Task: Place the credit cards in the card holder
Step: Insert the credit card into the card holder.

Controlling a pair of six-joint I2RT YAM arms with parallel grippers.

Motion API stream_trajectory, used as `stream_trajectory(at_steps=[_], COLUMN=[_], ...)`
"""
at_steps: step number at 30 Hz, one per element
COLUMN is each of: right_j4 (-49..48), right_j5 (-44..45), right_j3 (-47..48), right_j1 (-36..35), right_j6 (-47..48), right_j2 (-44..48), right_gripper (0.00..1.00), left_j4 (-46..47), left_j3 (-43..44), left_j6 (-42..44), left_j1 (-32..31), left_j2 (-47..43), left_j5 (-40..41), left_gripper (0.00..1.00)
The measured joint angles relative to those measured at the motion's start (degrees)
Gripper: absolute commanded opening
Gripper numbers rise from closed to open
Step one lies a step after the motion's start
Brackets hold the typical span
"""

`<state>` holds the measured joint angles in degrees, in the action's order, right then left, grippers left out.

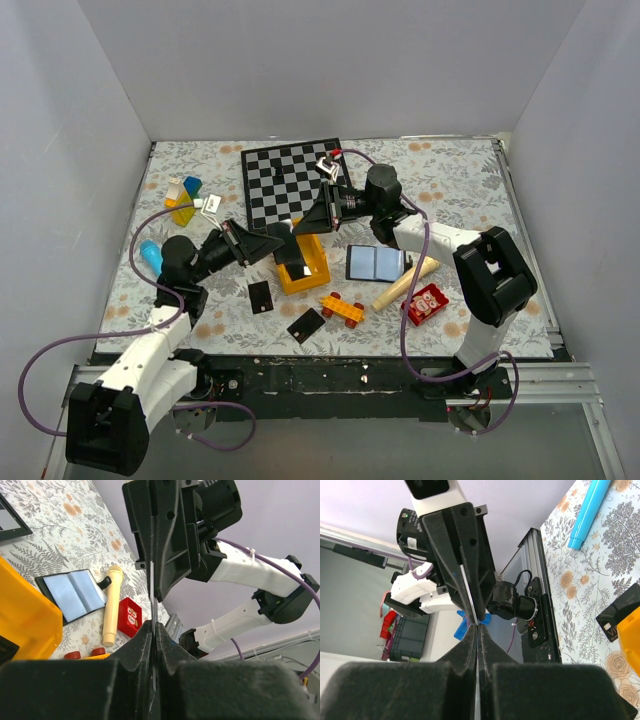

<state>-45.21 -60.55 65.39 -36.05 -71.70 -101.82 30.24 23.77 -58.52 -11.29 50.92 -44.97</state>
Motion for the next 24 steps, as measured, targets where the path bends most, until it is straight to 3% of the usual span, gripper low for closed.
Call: stream_trajectory(at_steps=[3,10,15,21,24], right_j4=[0.11,0.96,1.6,1.73,1.75], right_j5=[0.2,0.17,0.17,0.17,0.17], right_j3=[-0.81,-2.19,-2.23,-2.21,-2.21], right_j1=[0.09,0.04,0.04,0.04,0.04], right_j6=[0.07,1.46,1.64,1.68,1.64], right_j2=[0.0,1.25,1.4,1.4,1.4], right_gripper=[0.32,0.46,0.47,0.36,0.36], left_j4=[0.85,4.02,4.92,5.07,5.2], left_j3=[0.2,0.72,1.55,2.23,2.23], left_j6=[-0.46,-1.22,-1.49,-1.49,-1.49], left_j1=[-0.33,-0.35,-0.66,-1.75,-2.19], left_j2=[0.39,2.1,3.89,4.96,5.11], left_j5=[0.02,1.01,1.14,1.38,1.46], left_gripper=[0.0,0.0,0.0,0.0,0.0])
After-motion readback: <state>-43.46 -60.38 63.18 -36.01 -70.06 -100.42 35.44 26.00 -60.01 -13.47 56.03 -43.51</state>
